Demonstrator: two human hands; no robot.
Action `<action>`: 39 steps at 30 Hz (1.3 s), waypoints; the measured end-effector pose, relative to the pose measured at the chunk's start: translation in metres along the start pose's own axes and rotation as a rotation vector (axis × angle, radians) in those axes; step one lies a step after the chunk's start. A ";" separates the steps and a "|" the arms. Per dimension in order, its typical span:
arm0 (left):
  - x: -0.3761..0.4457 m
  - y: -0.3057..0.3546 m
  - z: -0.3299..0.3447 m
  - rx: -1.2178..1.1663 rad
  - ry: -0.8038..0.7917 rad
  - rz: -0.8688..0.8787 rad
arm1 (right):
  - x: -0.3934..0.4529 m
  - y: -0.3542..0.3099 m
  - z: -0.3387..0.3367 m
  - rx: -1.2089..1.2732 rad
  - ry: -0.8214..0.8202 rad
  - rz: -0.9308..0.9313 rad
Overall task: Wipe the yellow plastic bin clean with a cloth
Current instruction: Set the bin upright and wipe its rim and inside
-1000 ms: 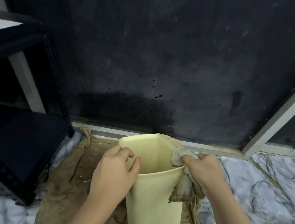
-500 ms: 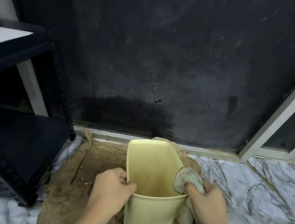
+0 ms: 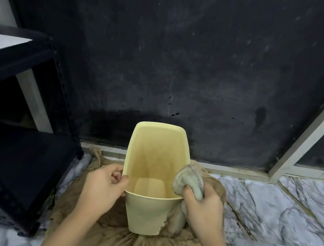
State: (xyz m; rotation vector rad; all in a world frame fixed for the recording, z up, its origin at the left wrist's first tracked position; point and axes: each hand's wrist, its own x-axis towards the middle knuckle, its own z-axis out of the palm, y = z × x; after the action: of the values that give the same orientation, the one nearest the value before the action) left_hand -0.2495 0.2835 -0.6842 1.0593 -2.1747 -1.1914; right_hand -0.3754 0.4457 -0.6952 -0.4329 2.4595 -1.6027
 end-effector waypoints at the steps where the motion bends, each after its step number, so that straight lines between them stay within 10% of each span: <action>1: 0.003 -0.007 0.001 -0.015 0.010 -0.022 | 0.005 0.003 0.007 -0.015 -0.020 0.003; 19: 0.022 -0.057 0.007 -0.020 -0.095 -0.039 | -0.006 0.030 0.045 -0.020 -0.007 0.107; 39: -0.051 0.027 -0.072 0.793 -0.470 0.052 | -0.057 -0.050 -0.016 -0.546 -0.348 0.000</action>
State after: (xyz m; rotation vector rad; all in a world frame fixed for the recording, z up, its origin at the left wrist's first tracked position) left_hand -0.1806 0.2966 -0.6241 1.0540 -3.1567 -0.5650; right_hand -0.3189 0.4594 -0.6433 -0.7137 2.5707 -0.7438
